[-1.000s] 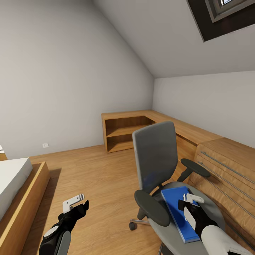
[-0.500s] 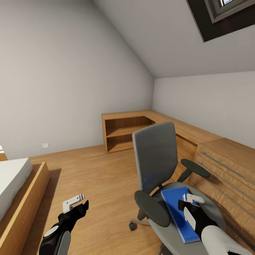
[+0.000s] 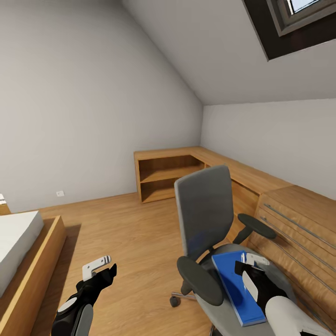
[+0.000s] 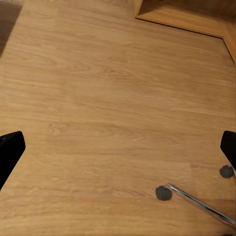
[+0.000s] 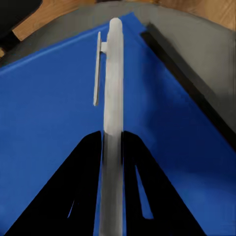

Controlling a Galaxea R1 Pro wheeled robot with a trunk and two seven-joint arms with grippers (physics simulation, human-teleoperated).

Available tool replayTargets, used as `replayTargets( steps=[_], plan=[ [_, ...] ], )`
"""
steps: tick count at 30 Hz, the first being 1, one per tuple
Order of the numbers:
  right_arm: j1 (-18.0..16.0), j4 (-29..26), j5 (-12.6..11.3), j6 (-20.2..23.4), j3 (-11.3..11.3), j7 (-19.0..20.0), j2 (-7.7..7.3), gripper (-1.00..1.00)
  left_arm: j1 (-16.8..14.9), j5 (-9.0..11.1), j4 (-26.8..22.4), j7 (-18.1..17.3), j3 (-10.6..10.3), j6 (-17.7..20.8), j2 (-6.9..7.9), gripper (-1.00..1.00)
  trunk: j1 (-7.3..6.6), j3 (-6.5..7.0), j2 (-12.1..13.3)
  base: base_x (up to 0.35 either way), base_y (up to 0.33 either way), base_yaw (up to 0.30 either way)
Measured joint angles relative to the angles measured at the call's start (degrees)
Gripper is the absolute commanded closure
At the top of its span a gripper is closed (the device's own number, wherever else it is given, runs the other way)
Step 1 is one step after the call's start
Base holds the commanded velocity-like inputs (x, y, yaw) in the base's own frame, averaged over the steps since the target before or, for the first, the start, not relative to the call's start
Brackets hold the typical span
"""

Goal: In the bedroom, organize the workspace by keeping the computer under the desk, ensuring the monitor is on the desk, placing the keyboard on the desk next to the monitor, placing the mouse on the desk next to the keyboard, moving the folder from the swivel chair onto the desk next to the mouse, stacking the notebook on top of the folder with the pen on top of the notebook, and positioning the swivel chair next to the desk.

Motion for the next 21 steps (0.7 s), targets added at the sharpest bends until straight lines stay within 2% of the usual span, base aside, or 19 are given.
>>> replayTargets(
  steps=[4,10,11,15,18,21],
  plan=[
    [0.09,-3.38,0.01,1.31,-0.03,0.02,0.00,1.00,0.00,0.00,0.00,-0.01,0.00,0.02,0.00,-1.00,-0.88,0.72,1.60,-0.019,0.000,0.000],
    [1.26,-15.07,-0.04,8.34,-0.16,0.08,0.22,1.00,0.00,0.07,0.02,-0.01,-0.01,0.09,-0.05,-1.00,-2.17,1.80,4.01,-0.206,0.000,0.000],
    [2.77,-19.47,-0.32,10.29,-0.18,0.10,0.40,1.00,0.00,0.07,0.04,-0.01,-0.01,0.10,-0.04,-1.00,-2.39,1.97,4.41,-0.295,0.000,0.000],
    [7.54,-28.78,-2.17,14.49,-0.22,0.21,0.74,1.00,0.00,0.08,0.07,-0.01,-0.01,0.11,-0.06,-1.00,-3.26,2.69,6.02,-0.315,0.000,0.000],
    [12.88,-40.78,-5.88,19.96,-0.23,0.32,0.92,1.00,0.00,0.09,0.08,-0.01,-0.01,0.12,-0.06,-1.00,-3.92,3.23,7.22,-0.334,0.000,0.000],
    [15.57,-47.79,-8.40,23.49,-0.22,0.31,1.00,1.00,0.00,0.07,0.14,-0.01,-0.01,0.12,-0.05,-1.00,-4.58,3.77,8.43,-0.339,0.000,0.000]
  ],
)
